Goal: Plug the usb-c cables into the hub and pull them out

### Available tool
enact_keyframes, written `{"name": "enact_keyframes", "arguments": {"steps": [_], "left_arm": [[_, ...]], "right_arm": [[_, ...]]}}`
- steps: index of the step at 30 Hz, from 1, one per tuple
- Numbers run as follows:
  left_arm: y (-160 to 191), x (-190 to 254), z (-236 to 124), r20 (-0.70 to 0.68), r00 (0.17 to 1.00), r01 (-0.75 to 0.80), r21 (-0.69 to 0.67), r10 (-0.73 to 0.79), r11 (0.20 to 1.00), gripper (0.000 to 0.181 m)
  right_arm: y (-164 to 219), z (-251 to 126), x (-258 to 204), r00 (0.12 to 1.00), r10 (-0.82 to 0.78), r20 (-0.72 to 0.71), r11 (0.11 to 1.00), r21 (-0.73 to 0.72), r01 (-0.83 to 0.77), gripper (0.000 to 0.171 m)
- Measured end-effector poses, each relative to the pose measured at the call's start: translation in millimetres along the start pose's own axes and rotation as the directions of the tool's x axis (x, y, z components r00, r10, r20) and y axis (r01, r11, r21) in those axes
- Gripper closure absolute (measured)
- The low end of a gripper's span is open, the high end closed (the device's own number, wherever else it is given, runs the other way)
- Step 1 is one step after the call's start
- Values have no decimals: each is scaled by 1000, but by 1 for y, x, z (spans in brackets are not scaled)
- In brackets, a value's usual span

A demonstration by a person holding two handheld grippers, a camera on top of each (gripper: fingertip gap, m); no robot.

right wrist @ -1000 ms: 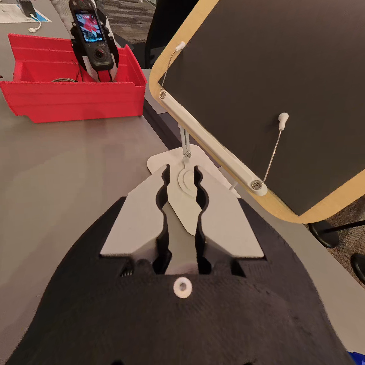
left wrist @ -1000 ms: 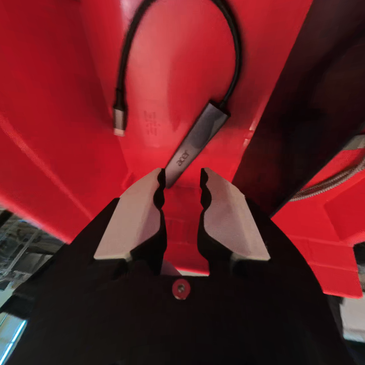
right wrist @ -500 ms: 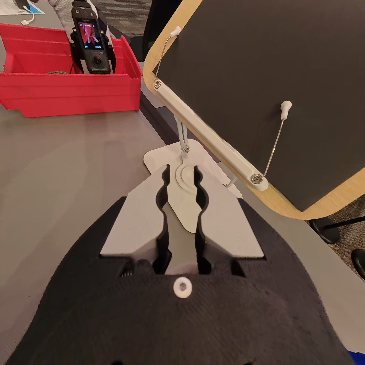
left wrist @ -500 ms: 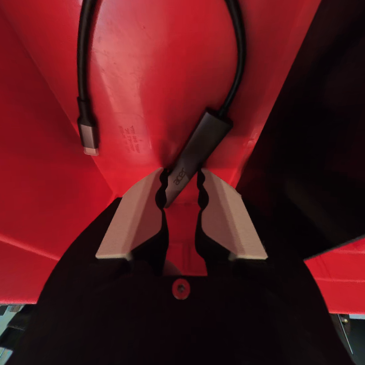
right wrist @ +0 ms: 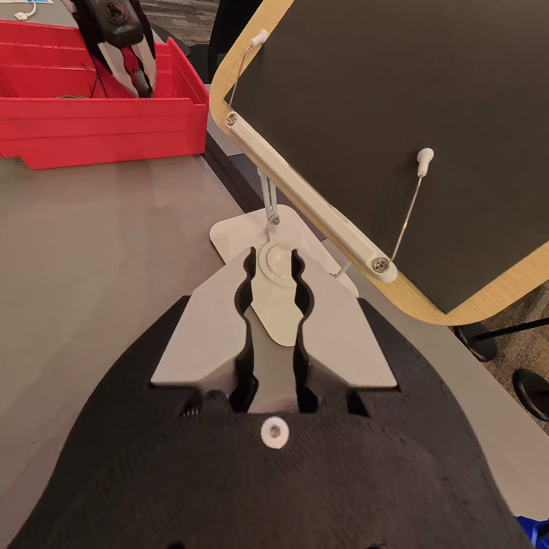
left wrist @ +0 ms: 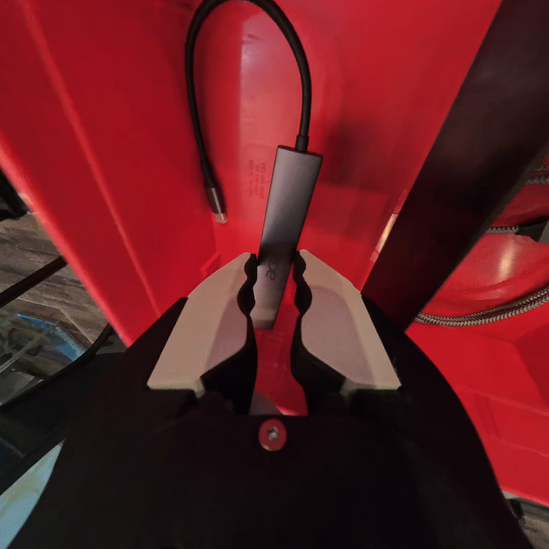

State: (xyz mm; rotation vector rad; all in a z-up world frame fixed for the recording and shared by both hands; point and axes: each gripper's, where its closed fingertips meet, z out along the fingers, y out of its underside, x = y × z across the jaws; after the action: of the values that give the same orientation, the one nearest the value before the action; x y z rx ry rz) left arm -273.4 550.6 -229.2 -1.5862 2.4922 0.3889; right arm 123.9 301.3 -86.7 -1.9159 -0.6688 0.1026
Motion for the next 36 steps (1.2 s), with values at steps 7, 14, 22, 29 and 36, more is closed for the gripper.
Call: {"name": "enact_keyframes", "arguments": {"steps": [7, 14, 22, 29, 36], "left_arm": [[5, -16, -47, 157, 984, 71, 75, -82, 995, 158], [3, -19, -102, 282, 951, 92, 123, -124, 988, 158], [13, -15, -153, 351, 921, 137, 119, -171, 983, 158], [-15, -10, -223, 503, 830, 160, 199, -241, 967, 158], [-96, 28, -259, 637, 702, 113, 342, -319, 933, 158]], "right_arm": [[-13, -7, -5, 999, -53, -9, 998, 38, 53, 148], [-32, -13, -24, 990, -140, 10, 986, 95, 139, 146], [-51, -9, -49, 964, -264, -12, 958, 116, 263, 144], [-77, 3, -104, 962, -239, 133, 951, 233, 204, 142], [-100, 11, -143, 923, -27, 383, 938, 328, -108, 136]]}}
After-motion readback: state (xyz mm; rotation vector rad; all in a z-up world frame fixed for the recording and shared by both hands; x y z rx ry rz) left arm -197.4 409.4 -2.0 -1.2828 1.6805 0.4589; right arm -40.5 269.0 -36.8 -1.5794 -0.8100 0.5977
